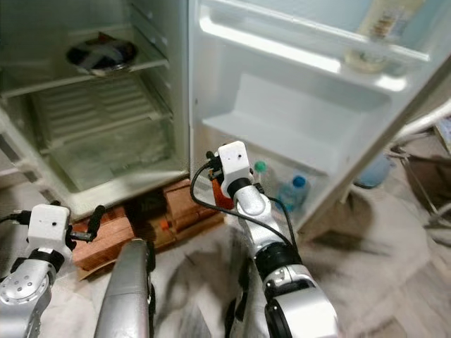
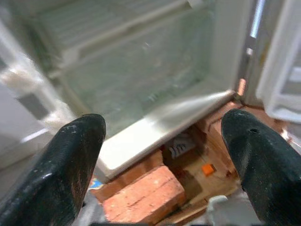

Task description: Restocking fridge

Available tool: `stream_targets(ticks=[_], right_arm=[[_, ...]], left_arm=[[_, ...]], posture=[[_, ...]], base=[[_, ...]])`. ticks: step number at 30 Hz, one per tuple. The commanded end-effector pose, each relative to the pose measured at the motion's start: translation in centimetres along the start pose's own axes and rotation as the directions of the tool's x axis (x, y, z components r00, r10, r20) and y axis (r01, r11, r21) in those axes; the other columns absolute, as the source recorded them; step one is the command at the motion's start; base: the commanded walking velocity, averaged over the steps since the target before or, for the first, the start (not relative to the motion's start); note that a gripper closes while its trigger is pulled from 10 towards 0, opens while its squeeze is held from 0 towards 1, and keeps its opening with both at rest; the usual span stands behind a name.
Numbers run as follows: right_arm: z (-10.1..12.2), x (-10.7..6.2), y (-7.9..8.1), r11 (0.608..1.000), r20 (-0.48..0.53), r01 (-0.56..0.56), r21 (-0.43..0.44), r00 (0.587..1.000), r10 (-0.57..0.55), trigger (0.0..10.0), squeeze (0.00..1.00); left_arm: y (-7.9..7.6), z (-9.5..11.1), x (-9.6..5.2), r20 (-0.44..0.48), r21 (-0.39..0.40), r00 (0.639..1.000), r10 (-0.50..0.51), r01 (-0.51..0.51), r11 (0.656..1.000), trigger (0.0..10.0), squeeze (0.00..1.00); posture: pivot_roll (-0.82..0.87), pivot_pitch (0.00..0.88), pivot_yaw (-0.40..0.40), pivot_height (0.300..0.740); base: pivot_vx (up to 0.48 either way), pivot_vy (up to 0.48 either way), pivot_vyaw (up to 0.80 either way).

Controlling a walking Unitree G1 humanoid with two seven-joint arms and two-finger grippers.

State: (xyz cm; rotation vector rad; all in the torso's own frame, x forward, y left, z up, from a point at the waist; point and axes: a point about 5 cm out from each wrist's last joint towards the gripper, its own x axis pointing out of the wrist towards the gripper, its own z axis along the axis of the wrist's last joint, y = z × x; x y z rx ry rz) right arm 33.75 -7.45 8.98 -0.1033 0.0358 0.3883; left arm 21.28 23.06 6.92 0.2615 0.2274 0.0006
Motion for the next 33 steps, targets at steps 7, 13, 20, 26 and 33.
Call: stream_targets(ticks=[7, 13, 20, 26, 33], right_arm=[[2.2, 1.4, 0.9, 0.996, 0.103, -0.062, -0.062, 0.992, 0.068, 10.0, 0.0], [4.7, 2.6, 0.8, 0.993, 0.186, -0.087, -0.085, 0.977, 0.102, 10.0, 0.0], [7.2, 3.6, 0.0, 0.993, 0.266, 0.021, -0.119, 0.964, 0.011, 10.0, 0.0], [9.5, 4.2, 0.7, 0.983, 0.361, 0.08, -0.164, 0.932, -0.016, 10.0, 0.0], [10.6, 4.3, 0.9, 0.942, 0.421, 0.132, -0.308, 0.907, 0.01, 10.0, 0.0]], left_arm=[[0.4, 0.7, -0.5, 0.038, 0.026, 0.999, 0.017, -0.018, 1.0, 10.0, 0.0], [0.4, 1.1, -0.8, 0.049, 0.067, 0.998, 0.046, -0.049, 0.997, 10.0, 0.0], [0.1, 1.2, -1.6, 0.052, 0.067, 0.996, 0.07, -0.073, 0.995, 10.0, 0.0], [-0.2, 1.1, -3.0, 0.053, 0.066, 0.995, 0.082, -0.086, 0.994, 10.0, 0.0], [0.3, 1.0, -4.8, 0.03, 0.068, 0.994, 0.106, -0.108, 0.992, 10.0, 0.0]], posture=[[0.25, 0.183, -0.105, 0.547], [0.27, 0.196, -0.114, 0.547], [0.29, 0.227, -0.131, 0.547], [0.31, 0.274, -0.14, 0.547], [0.33, 0.337, -0.15, 0.547]], base=[[0.0, 0.0, 0.0], [0.0, 0.0, 0.0], [0.0, 0.0, 0.0], [0.0, 0.0, 0.0], [0.0, 0.0, 0.0]])
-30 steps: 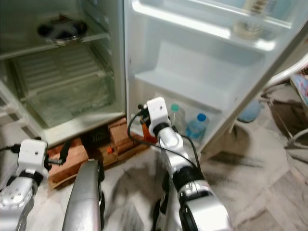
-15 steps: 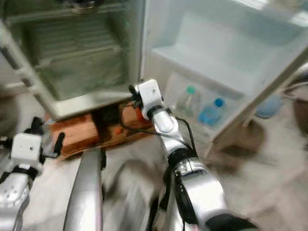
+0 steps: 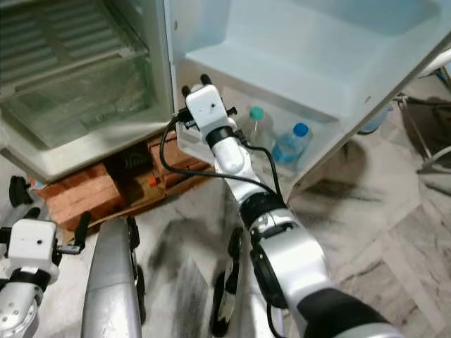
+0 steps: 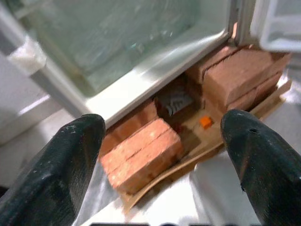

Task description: Restocking fridge

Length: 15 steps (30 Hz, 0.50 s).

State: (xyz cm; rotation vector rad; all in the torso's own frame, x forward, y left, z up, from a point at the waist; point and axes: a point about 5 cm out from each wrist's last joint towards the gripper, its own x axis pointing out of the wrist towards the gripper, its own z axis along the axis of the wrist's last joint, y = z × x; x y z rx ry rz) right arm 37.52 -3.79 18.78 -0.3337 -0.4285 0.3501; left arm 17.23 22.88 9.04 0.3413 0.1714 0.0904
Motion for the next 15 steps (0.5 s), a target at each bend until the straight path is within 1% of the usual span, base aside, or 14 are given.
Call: stream_targets(ticks=[1, 2, 3, 4, 6, 7, 9, 11, 13, 15], right_arm=[[0.2, 0.0, 0.0, 0.998, 0.035, -0.006, -0.066, 0.999, 0.008, 10.0, 0.0], [0.3, -0.1, 0.1, 0.994, 0.052, -0.016, -0.104, 0.998, 0.022, 10.0, 0.0], [0.3, -0.1, 0.1, 0.994, 0.052, -0.016, -0.104, 0.998, 0.022, 10.0, 0.0], [0.3, -0.3, 0.5, 0.988, 0.07, -0.034, -0.151, 0.997, 0.045, 10.0, 0.0], [0.4, -0.4, 0.8, 0.983, 0.089, -0.057, -0.175, 0.993, 0.074, 10.0, 0.0], [0.6, -0.5, 1.3, 0.972, 0.119, -0.082, -0.222, 0.987, 0.111, 10.0, 0.0], [1.1, -0.5, 1.8, 0.951, 0.163, -0.114, -0.289, 0.973, 0.167, 10.0, 0.0], [1.5, -0.4, 2.0, 0.945, 0.193, -0.12, -0.303, 0.964, 0.185, 10.0, 0.0], [2.2, -0.2, 2.2, 0.928, 0.237, -0.112, -0.356, 0.95, 0.205, 10.0, 0.0], [2.1, -0.2, 2.3, 0.917, 0.24, -0.109, -0.383, 0.947, 0.213, 10.0, 0.0]], left_arm=[[0.3, 0.1, -0.8, -0.015, 0.003, 1.0, 0.01, -0.01, 1.0, 10.0, 0.0], [0.4, 0.3, -1.2, -0.012, 0.002, 1.0, 0.019, -0.019, 1.0, 10.0, 0.0], [0.4, 0.3, -1.2, -0.012, 0.002, 1.0, 0.019, -0.019, 1.0, 10.0, 0.0], [0.6, 0.5, -1.4, -0.007, 0.007, 1.0, 0.029, -0.029, 1.0, 10.0, 0.0], [0.8, 0.6, -1.6, -0.001, 0.017, 0.999, 0.038, -0.038, 0.999, 10.0, 0.0], [1.0, 0.8, -1.9, 0.002, 0.022, 0.999, 0.044, -0.044, 0.999, 10.0, 0.0], [1.1, 0.8, -2.1, 0.001, 0.022, 0.999, 0.054, -0.054, 0.998, 10.0, 0.0], [1.1, 0.7, -2.2, -0.002, 0.022, 0.998, 0.056, -0.056, 0.998, 10.0, 0.0], [1.1, 0.7, -2.3, -0.004, 0.02, 0.998, 0.058, -0.058, 0.998, 10.0, 0.0], [0.9, 0.7, -2.3, -0.007, 0.017, 0.998, 0.056, -0.056, 0.998, 10.0, 0.0]], posture=[[0.34, 0.354, -0.154, 0.547], [0.35, 0.366, -0.161, 0.547], [0.35, 0.366, -0.161, 0.547], [0.35, 0.377, -0.165, 0.547], [0.35, 0.386, -0.173, 0.547], [0.35, 0.395, -0.179, 0.547], [0.35, 0.405, -0.189, 0.547], [0.35, 0.408, -0.196, 0.547], [0.34, 0.408, -0.201, 0.547], [0.34, 0.411, -0.205, 0.547]], base=[[0.0, 0.0, 0.0], [0.0, 0.0, 0.0], [0.0, 0.0, 0.0], [0.0, 0.0, 0.0], [0.0, 0.0, 0.0], [0.0, 0.0, 0.0], [0.0, 0.0, 0.0], [0.0, 0.0, 0.0], [0.0, 0.0, 0.0], [0.0, 0.0, 0.0]])
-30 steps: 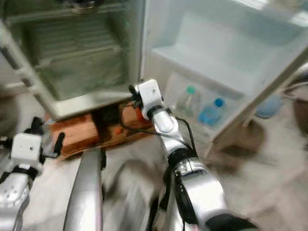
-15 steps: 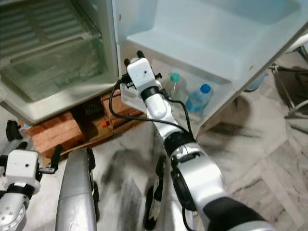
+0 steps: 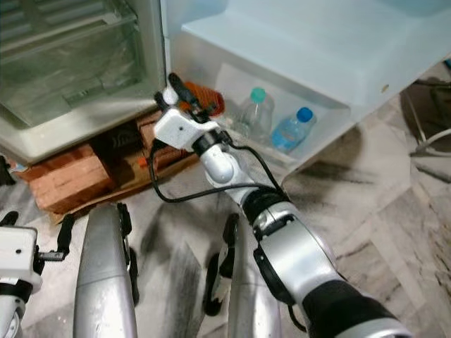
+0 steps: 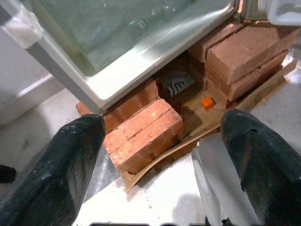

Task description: Restocking fridge

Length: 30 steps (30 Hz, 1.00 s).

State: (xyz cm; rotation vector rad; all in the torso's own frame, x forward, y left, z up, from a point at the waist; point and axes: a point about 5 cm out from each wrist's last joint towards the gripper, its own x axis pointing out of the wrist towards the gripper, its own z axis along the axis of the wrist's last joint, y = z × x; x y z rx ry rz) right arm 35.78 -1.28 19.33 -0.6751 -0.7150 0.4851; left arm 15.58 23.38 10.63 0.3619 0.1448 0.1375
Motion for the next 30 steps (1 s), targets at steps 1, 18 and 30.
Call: stream_targets(ticks=[1, 18, 30], right_arm=[[-0.1, 0.0, -0.3, 1.0, 0.008, 0.005, -0.021, 1.0, -0.005, 10.0, 0.0], [-6.8, -5.4, -0.7, 0.988, -0.466, 0.127, 0.092, 0.882, -0.07, 10.0, 0.0], [-9.0, -6.6, -3.0, 0.946, -0.635, 0.273, 0.177, 0.766, -0.102, 10.0, 1.0]], left_arm=[[-0.2, -0.3, -0.5, -0.027, 0.002, 1.0, 0.003, -0.003, 1.0, 10.0, 0.0], [-0.2, -0.2, -0.6, -0.029, 0.022, 0.999, -0.014, 0.014, 1.0, 10.0, 0.0], [-0.3, -0.4, 0.6, -0.021, 0.03, 1.0, -0.014, 0.014, 0.999, 10.0, 0.0]], posture=[[0.34, 0.412, -0.206, 0.547], [0.36, 0.41, -0.195, 0.547], [0.34, 0.379, -0.199, 0.547]], base=[[0.0, 0.0, 0.0], [0.0, 0.0, 0.0], [0.0, 0.0, 0.0]])
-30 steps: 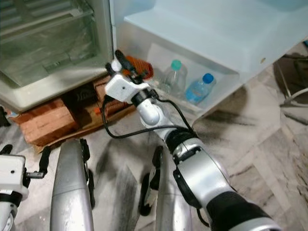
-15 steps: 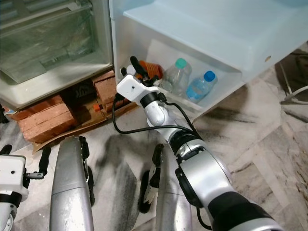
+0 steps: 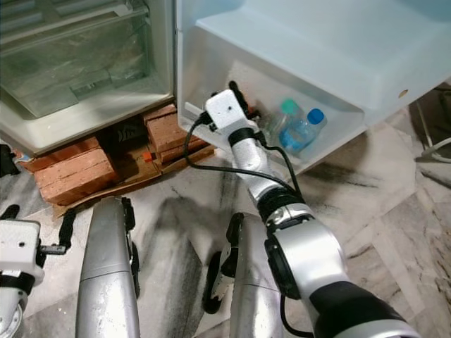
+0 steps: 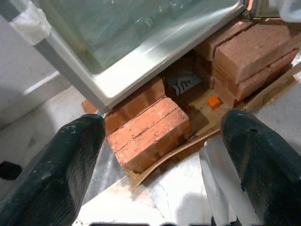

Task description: Restocking fridge

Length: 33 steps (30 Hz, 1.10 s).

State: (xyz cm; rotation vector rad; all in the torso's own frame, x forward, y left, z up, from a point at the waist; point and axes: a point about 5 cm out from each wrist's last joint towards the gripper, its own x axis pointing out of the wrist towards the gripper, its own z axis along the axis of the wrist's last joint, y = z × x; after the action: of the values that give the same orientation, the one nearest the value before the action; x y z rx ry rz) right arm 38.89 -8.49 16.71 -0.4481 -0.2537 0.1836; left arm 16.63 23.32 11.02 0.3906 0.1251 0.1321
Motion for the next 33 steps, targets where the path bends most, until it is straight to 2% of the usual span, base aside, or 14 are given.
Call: stream_targets(ticks=[1, 9, 15, 18, 20, 22, 25, 27, 28, 33], right_arm=[[-3.6, -1.6, -0.7, 1.0, -0.178, 0.008, -0.001, 0.984, -0.008, 10.0, 1.0], [-3.1, -1.1, -1.2, 0.998, -0.174, 0.036, 0.048, 0.984, -0.027, 10.0, 1.0], [-2.0, -0.4, -2.4, 0.991, -0.126, 0.068, 0.113, 0.991, -0.054, 10.0, 1.0], [-1.3, 0.0, -2.7, 0.984, -0.084, 0.069, 0.161, 0.995, -0.056, 10.0, 1.0], [-0.6, 0.3, -2.9, 0.97, -0.052, 0.064, 0.233, 0.997, -0.053, 10.0, 1.0], [0.1, 0.5, -2.7, 0.956, -0.005, 0.017, 0.292, 1.0, -0.016, 10.0, 1.0], [0.5, 0.5, -2.5, 0.943, 0.025, -0.018, 0.332, 1.0, 0.01, 10.0, 1.0], [0.6, 0.4, -2.2, 0.926, 0.059, -0.075, 0.369, 0.997, 0.057, 10.0, 1.0], [0.4, 0.0, -1.7, 0.905, 0.083, -0.127, 0.406, 0.991, 0.102, 10.0, 1.0], [-0.1, -1.2, -1.2, 0.887, 0.137, -0.165, 0.432, 0.984, 0.116, 10.0, 1.0]], left_arm=[[-0.3, -0.9, -0.2, -0.042, 0.003, 0.999, -0.015, 0.015, 1.0, 10.0, 0.0], [-0.1, -1.1, 0.6, -0.039, 0.019, 0.999, -0.026, 0.027, 0.999, 10.0, 0.0], [0.3, -1.2, 1.9, -0.029, 0.027, 0.999, -0.019, 0.019, 0.999, 10.0, 0.0], [0.5, -1.3, 2.5, -0.022, 0.034, 1.0, -0.018, 0.019, 0.999, 10.0, 0.0], [0.8, -1.4, 3.0, -0.02, 0.036, 1.0, -0.016, 0.017, 0.999, 10.0, 0.0], [0.9, -1.5, 3.7, -0.027, 0.028, 0.999, -0.019, 0.02, 0.999, 10.0, 0.0], [1.0, -1.6, 4.3, -0.03, 0.012, 0.999, -0.023, 0.023, 1.0, 10.0, 0.0], [1.0, -1.3, 4.8, -0.023, -0.012, 0.999, -0.036, 0.035, 0.999, 10.0, 0.0], [0.9, -1.3, 5.4, -0.028, -0.035, 0.999, -0.034, 0.033, 0.999, 10.0, 0.0], [0.3, -1.1, 6.6, -0.014, -0.057, 0.999, -0.046, 0.045, 0.997, 10.0, 0.0]], posture=[[0.34, 0.374, -0.196, 0.547], [0.34, 0.345, -0.184, 0.547], [0.34, 0.303, -0.176, 0.547], [0.33, 0.288, -0.175, 0.547], [0.32, 0.267, -0.168, 0.547], [0.31, 0.237, -0.16, 0.547], [0.3, 0.224, -0.155, 0.547], [0.28, 0.201, -0.147, 0.547], [0.27, 0.184, -0.144, 0.547], [0.24, 0.133, -0.123, 0.547]], base=[[0.0, 0.0, 0.0], [0.0, 0.0, 0.0], [0.0, 0.0, 0.0], [0.0, 0.0, 0.0], [0.0, 0.0, 0.0], [0.0, 0.0, 0.0], [0.0, 0.0, 0.0], [0.0, 0.0, 0.0], [0.0, 0.0, 0.0], [0.0, 0.0, 0.0]])
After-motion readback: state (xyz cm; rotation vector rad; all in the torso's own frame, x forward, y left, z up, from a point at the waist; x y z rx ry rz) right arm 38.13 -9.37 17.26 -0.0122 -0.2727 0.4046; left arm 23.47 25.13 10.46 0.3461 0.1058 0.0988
